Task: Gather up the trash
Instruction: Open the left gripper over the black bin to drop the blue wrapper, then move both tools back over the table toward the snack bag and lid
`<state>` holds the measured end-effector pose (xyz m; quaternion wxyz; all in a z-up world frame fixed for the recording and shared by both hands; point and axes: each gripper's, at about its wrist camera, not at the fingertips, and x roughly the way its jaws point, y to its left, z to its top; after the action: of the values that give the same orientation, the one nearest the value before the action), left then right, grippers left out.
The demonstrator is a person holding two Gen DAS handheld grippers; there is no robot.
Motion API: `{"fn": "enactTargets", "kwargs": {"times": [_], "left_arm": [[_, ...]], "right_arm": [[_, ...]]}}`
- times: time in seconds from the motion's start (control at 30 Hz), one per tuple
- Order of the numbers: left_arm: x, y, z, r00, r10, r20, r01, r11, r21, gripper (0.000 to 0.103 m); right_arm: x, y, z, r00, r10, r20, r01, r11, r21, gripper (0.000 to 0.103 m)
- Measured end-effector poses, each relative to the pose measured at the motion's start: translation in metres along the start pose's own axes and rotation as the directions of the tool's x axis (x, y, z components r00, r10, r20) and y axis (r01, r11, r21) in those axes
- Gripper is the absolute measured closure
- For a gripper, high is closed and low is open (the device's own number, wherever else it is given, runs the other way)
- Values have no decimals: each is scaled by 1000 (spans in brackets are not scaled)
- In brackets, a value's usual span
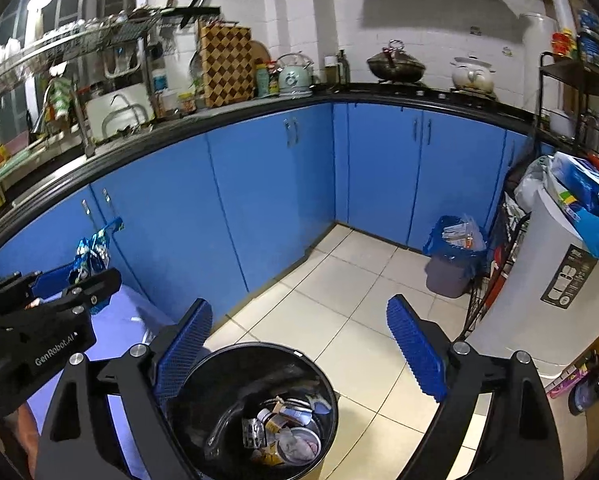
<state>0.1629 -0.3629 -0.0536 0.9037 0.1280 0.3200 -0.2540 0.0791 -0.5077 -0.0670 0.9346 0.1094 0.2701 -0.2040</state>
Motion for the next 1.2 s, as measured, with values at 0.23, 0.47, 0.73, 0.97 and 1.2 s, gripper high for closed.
{"fn": "enactTargets", "kwargs": {"times": [0.23,0.47,0.73,0.97,1.2], "left_arm": [[12,-10,5,1000,-14,-19,14,1000,5,57],[14,-21,6,1000,-11,-3,11,1000,25,40],[14,-22,6,1000,6,7,-6,1000,4,6],[8,-14,2,1000,15,4,-15,1000,-4,5],[-4,13,-4,999,36,8,-36,998,-48,4]], "right_arm": [[-6,-25,3,999,-38,34,36,997,70,16],[-9,-41,2,998,-53,40,49,994,99,16],[-6,-46,-3,999,-43,21,40,993,110,16],[-8,-35,-4,1000,-20,12,19,995,98,16],[-13,-10,-3,1000,26,6,-26,998,63,16]]}}
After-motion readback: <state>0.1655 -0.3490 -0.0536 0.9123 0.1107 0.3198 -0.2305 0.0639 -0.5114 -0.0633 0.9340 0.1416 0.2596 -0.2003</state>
